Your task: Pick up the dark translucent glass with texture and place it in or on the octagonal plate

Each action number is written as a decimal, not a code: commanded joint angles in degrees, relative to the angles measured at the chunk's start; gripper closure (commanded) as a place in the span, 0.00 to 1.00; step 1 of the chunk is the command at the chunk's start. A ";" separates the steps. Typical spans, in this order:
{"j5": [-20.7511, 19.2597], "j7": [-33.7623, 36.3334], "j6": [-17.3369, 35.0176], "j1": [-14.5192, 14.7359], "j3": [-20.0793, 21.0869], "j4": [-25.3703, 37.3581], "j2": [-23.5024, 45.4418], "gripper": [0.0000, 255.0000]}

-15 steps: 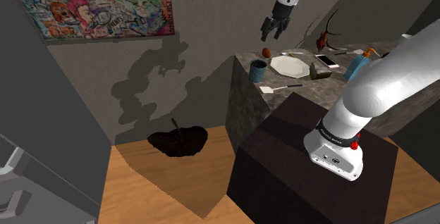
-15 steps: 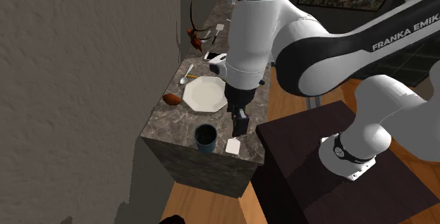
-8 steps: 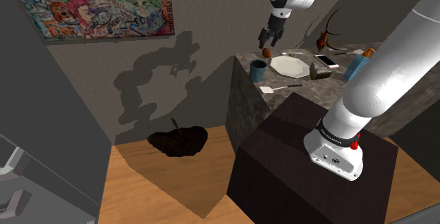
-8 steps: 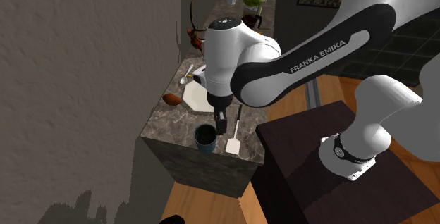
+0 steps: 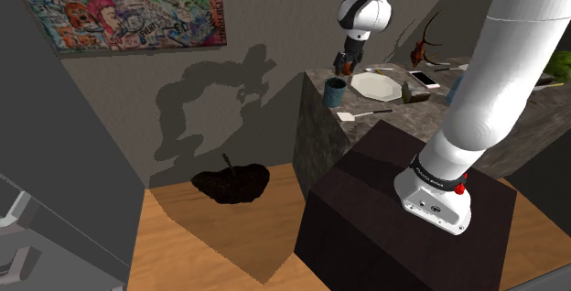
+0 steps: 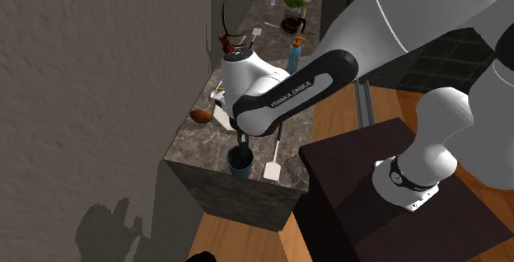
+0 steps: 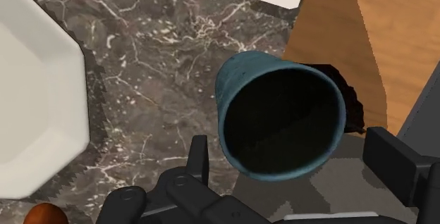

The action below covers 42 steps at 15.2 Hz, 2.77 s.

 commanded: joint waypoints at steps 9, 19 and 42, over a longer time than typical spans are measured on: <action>6.42 -6.06 3.47 -4.47 2.88 6.78 12.84 0.00; 7.48 -6.76 4.83 -4.91 3.66 6.91 14.42 0.00; 1.94 -2.57 -2.14 -2.42 0.20 6.61 6.42 1.00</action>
